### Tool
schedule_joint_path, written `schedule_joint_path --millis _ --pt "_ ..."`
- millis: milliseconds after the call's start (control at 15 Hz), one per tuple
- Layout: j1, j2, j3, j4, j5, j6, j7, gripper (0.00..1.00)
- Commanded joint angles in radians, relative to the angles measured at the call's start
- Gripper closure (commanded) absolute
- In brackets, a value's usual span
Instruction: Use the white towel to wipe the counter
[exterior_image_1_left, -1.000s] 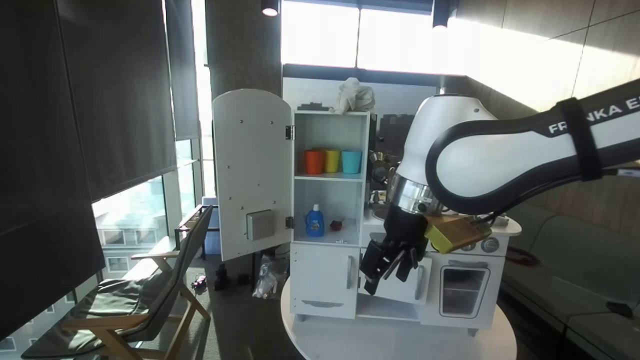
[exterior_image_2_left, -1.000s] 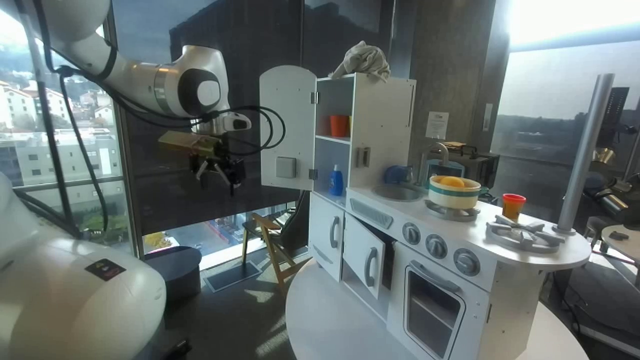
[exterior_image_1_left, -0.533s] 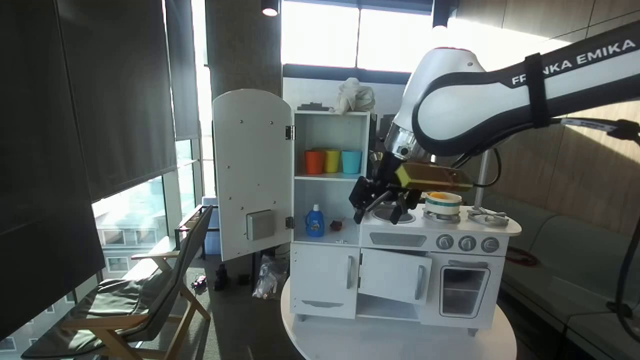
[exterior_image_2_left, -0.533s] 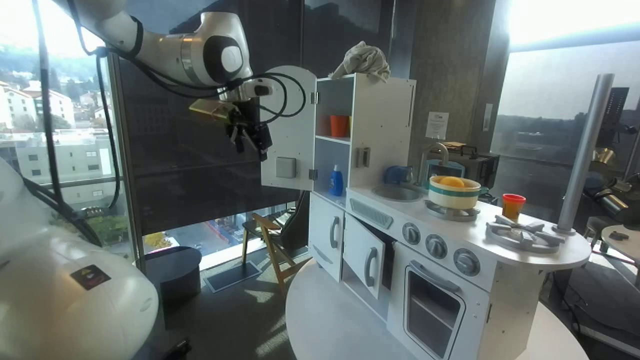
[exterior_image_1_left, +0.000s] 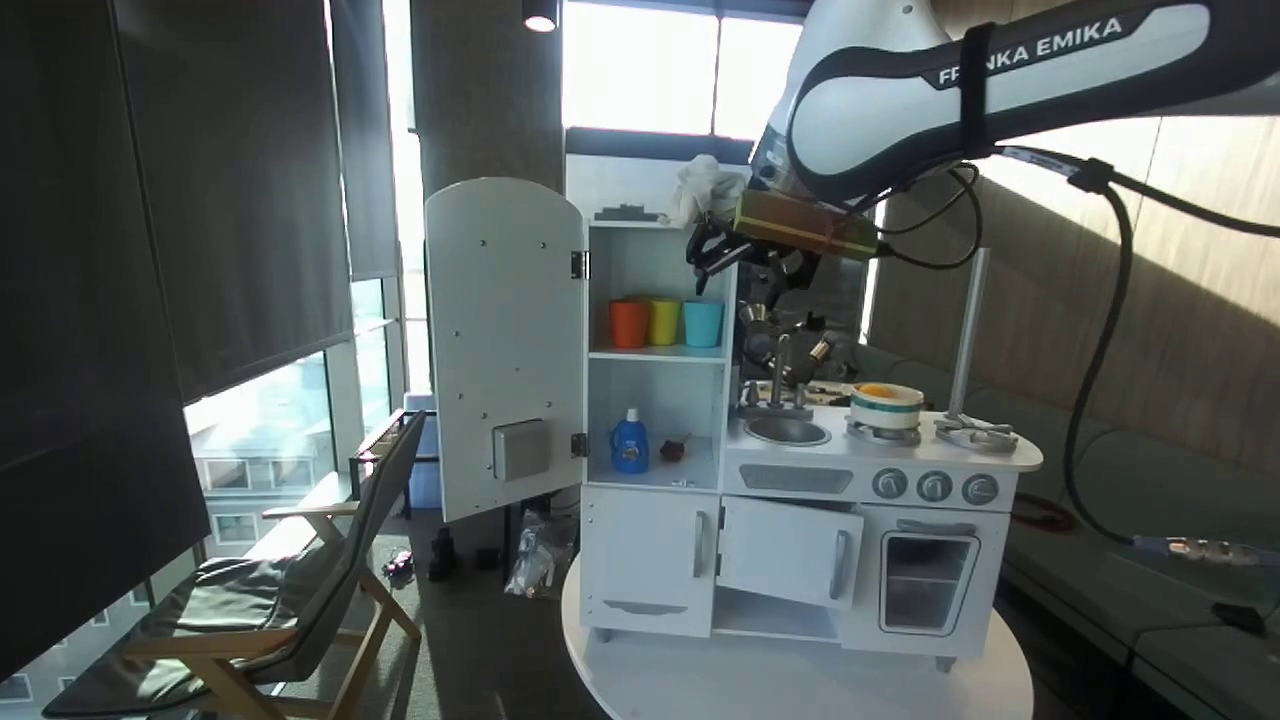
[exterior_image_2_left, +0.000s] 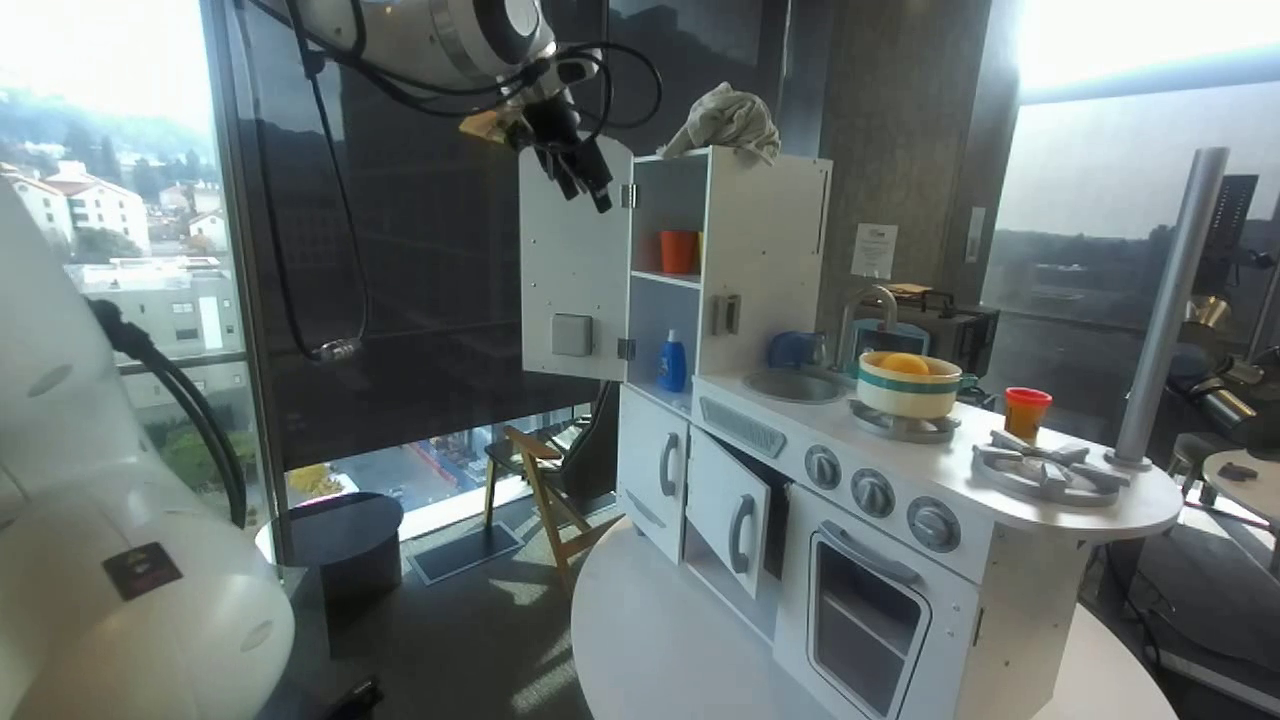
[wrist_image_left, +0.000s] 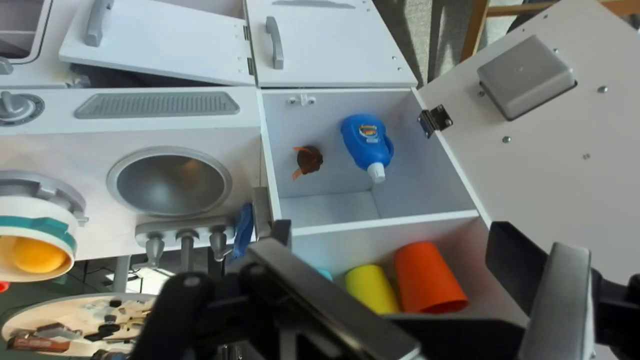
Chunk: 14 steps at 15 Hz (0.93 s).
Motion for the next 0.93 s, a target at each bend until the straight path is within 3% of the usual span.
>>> schedule_joint_path --millis 0,467,667,867 --pt "-0.027 0.148 0.017 0.25 -0.16 -0.008 0.194 0.0" --pt "0.059 0.395 -0.052 0.616 -0.554 -0.03 0.483 0.0" --pt "0.127 0.509 -0.108 0.757 -0.622 -0.024 0.539 0.0" --pt "0.189 0.609 -0.166 0.892 -0.617 -0.009 0.561 0.0"
